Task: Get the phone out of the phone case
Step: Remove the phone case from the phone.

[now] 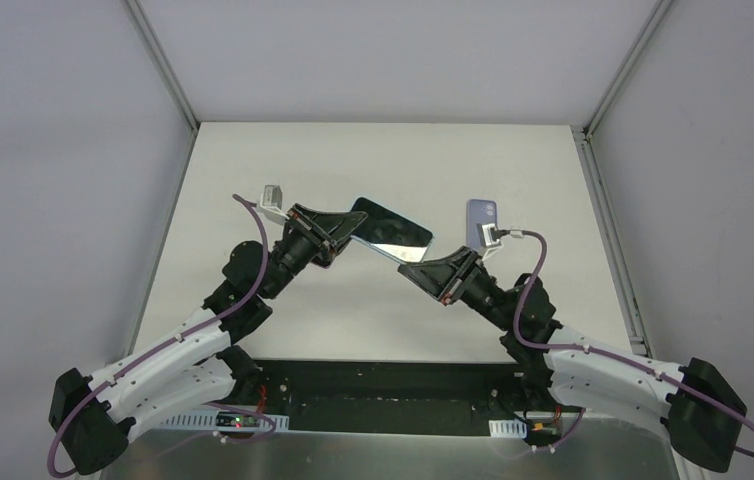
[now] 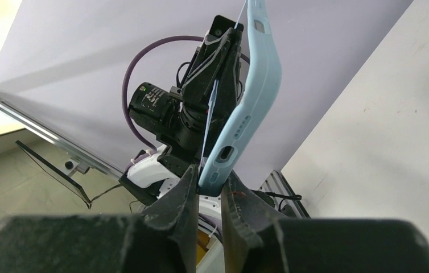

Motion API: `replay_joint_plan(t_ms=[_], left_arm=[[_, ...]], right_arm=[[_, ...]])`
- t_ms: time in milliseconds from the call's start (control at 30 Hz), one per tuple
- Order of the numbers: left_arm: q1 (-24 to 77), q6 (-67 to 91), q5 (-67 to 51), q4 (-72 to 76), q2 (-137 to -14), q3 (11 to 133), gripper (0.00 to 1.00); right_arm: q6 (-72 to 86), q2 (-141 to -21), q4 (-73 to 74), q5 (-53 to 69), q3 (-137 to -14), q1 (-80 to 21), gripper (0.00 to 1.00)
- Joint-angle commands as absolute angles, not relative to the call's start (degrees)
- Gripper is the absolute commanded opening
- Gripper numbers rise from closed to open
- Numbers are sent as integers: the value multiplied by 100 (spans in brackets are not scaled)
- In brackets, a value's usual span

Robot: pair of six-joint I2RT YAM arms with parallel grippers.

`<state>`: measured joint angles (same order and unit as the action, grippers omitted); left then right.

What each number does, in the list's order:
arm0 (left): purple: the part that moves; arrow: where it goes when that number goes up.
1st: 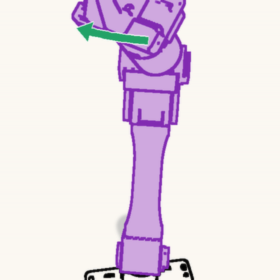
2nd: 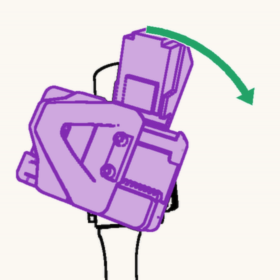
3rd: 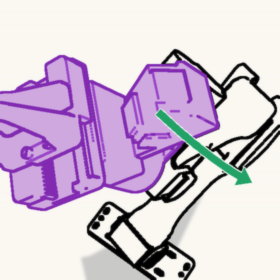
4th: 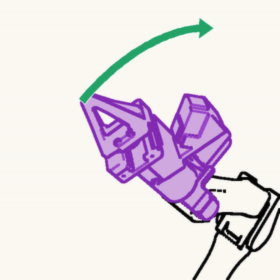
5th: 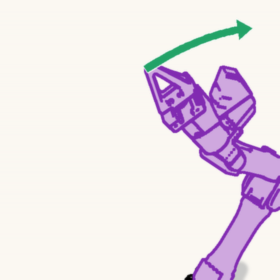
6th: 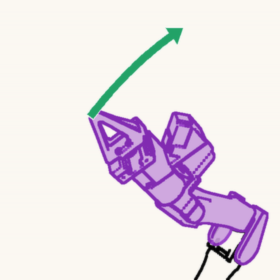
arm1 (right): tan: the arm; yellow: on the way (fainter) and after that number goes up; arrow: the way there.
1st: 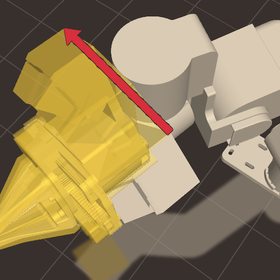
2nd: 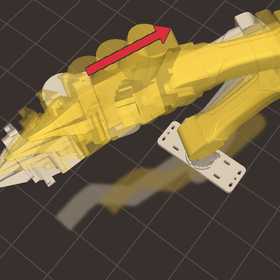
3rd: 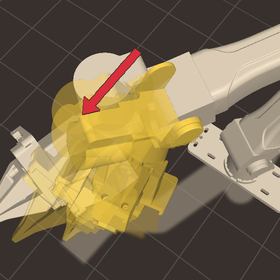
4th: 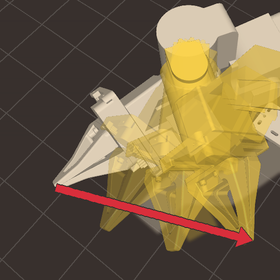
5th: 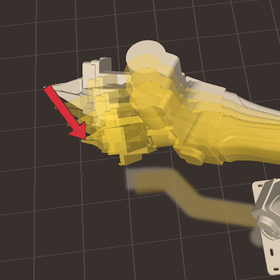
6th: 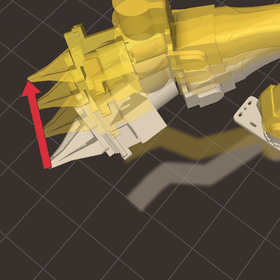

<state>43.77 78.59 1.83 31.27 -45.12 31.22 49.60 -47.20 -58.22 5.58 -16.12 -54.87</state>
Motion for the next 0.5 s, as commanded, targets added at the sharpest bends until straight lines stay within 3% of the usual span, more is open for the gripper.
replay_joint_plan(t_ms=[0, 167, 467], left_arm=[[4377, 7851, -281, 3906, -4431, 3250, 0], [4377, 7454, -658, 3911, -4377, 3284, 0], [4372, 8286, -1091, 3922, -4858, 3288, 0]], right_arm=[[4120, -4520, -5768, 933, -1865, -5484, 0], [3453, -4144, -5063, 944, -2016, -5466, 0], [2508, -3776, -4361, 1276, -2259, -5467, 0]])
